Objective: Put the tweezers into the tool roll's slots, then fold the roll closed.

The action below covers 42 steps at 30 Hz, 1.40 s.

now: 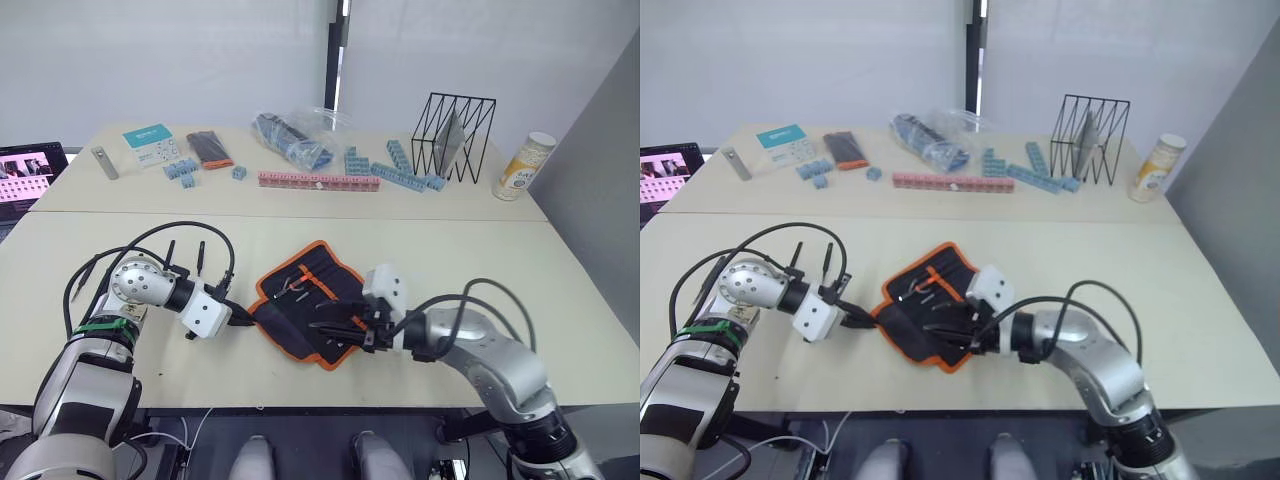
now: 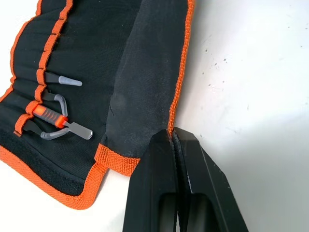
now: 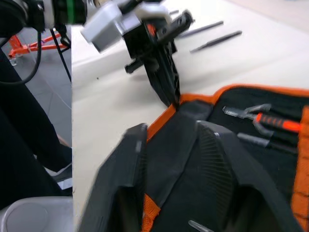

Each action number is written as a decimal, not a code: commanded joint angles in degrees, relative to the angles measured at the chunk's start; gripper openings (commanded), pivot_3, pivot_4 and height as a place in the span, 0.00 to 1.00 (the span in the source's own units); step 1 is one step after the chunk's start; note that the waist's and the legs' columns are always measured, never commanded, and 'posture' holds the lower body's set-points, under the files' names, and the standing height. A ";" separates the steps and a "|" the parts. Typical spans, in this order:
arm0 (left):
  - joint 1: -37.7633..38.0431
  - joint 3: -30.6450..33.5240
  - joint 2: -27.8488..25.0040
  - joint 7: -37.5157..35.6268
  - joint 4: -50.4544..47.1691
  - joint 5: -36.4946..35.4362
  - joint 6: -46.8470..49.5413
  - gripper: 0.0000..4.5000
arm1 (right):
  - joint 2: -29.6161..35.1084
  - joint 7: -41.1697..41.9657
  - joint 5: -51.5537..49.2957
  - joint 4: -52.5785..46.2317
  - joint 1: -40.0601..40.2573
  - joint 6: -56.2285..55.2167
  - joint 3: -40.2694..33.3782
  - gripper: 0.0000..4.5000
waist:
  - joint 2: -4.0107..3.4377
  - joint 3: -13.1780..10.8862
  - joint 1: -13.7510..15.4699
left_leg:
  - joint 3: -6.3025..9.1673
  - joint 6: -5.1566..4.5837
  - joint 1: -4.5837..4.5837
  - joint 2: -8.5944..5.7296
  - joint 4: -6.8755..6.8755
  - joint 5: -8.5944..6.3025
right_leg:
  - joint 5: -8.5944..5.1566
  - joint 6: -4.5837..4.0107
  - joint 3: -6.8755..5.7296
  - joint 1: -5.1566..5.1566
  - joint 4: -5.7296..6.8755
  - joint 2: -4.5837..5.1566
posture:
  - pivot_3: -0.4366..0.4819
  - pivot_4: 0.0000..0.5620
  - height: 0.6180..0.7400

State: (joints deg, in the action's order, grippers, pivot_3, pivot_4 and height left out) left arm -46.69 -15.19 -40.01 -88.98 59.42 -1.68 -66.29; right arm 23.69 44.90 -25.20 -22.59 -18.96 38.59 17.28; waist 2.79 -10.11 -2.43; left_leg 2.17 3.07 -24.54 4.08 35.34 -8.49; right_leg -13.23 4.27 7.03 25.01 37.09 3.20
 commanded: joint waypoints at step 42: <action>18.47 8.99 1.01 13.90 -39.35 -21.70 74.47 0.53 | -7.25 9.69 9.90 20.52 -3.60 -8.98 7.36 0.00 | 0.00 0.01 -1.59 | 0.21 0.00 0.42 0.10 0.00 0.00 | -0.27 -0.46 -0.07 -0.39 0.06 -0.17 | 0.48 0.27 0.81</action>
State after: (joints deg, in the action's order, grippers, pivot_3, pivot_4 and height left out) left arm -28.21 -7.70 -39.19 -75.98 19.47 -24.85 10.40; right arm 16.69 53.76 -14.75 -2.64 -22.40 28.47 23.95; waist 2.79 -10.11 -4.01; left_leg 2.38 3.07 -24.12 4.18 35.33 -8.49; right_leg -13.50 3.82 6.95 24.62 37.16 3.03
